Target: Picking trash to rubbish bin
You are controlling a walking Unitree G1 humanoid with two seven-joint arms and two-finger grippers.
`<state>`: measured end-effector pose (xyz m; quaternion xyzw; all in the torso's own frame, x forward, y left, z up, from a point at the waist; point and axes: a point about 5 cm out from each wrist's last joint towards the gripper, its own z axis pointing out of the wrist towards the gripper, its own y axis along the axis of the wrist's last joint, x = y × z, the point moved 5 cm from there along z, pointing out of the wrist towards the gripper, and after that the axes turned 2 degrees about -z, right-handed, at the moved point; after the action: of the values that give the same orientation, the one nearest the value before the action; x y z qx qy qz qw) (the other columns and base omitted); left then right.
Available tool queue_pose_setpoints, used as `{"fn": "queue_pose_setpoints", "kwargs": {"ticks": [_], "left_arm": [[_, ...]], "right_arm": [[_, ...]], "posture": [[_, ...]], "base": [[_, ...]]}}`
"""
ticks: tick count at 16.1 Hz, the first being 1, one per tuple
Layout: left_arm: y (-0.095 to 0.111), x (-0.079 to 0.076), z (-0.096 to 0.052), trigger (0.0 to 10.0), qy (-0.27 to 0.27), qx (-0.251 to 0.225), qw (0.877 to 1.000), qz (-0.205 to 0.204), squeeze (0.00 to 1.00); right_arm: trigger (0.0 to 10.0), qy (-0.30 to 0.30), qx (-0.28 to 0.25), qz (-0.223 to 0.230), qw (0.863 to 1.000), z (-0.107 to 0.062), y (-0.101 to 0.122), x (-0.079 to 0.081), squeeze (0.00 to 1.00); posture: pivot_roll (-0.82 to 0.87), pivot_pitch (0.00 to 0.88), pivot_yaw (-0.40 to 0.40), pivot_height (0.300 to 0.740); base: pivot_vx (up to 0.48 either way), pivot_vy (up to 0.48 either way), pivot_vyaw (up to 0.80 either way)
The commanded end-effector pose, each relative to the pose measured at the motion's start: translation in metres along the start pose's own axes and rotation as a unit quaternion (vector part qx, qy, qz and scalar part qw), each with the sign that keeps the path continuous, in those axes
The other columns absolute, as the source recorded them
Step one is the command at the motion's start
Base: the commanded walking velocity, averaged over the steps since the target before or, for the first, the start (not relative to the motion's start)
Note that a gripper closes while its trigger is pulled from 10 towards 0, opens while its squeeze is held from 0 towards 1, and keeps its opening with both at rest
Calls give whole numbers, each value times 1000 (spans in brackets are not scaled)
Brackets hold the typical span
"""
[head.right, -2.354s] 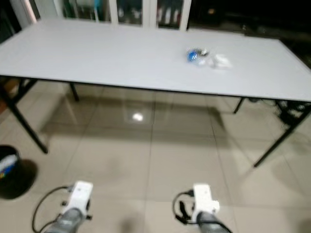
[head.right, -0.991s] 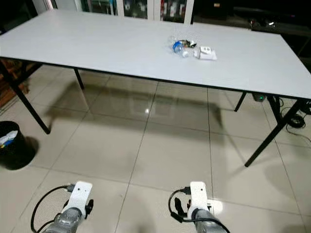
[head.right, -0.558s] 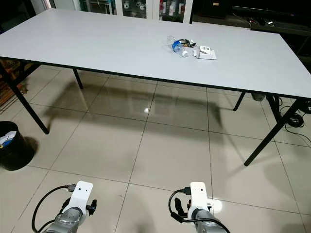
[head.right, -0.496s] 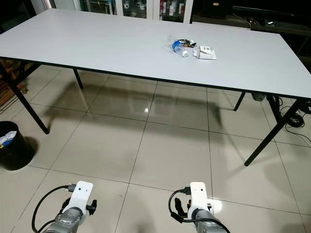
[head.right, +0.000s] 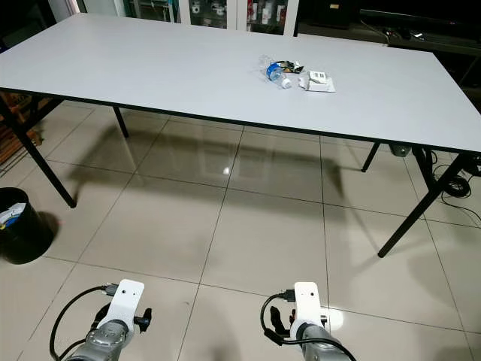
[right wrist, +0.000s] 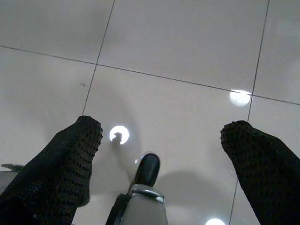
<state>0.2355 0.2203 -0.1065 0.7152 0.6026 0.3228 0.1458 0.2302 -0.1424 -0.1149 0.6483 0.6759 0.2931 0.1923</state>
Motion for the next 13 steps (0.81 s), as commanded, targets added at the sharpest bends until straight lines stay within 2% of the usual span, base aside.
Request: {"fn": "queue_pose_setpoints", "kwargs": {"ticks": [1,2,3,4,5,6,10,12,13], "left_arm": [[6,-2,1,10000,-6,-8,1000,3,1000],[6,-2,1,10000,-7,-7,1000,4,1000],[5,-3,1,10000,-7,-6,1000,10,0],[5,-3,1,10000,-6,-5,1000,14,0],[5,-3,1,10000,-7,-6,1000,12,0],[5,-4,1,10000,-8,-5,1000,12,0],[6,-5,1,10000,-9,-6,1000,13,0],[16,-3,2,10000,-8,-28,999,15,0],[29,-1,2,10000,-5,-50,999,10,0]], "right_arm": [[10000,-3,6,-8,1000,-1,-3,-3,0],[10000,-6,10,-17,1000,-1,-3,-3,0],[10000,-12,12,-22,1000,-1,-4,-5,0],[10000,-14,16,-31,999,-1,-4,-5,0],[10000,-9,14,-39,999,-1,-4,-4,373],[10000,-18,11,-33,999,-1,-2,-7,1000],[10000,-20,11,-34,999,-1,-3,-8,1000],[10000,-29,-6,-45,999,0,7,-9,1000],[10000,-34,-25,-51,998,1,18,-11,0]], "posture": [[-1,18,-62,740],[-2,15,-61,740],[-1,16,-60,740],[-1,15,-61,740],[-1,16,-61,740],[0,16,-61,740],[-1,13,-61,740],[-3,3,-58,740],[0,0,-59,740]], "base": [[0,0,0],[0,0,0],[0,0,0],[0,0,0],[0,0,0],[0,0,0],[0,0,0],[0,0,0],[0,0,0]]}}
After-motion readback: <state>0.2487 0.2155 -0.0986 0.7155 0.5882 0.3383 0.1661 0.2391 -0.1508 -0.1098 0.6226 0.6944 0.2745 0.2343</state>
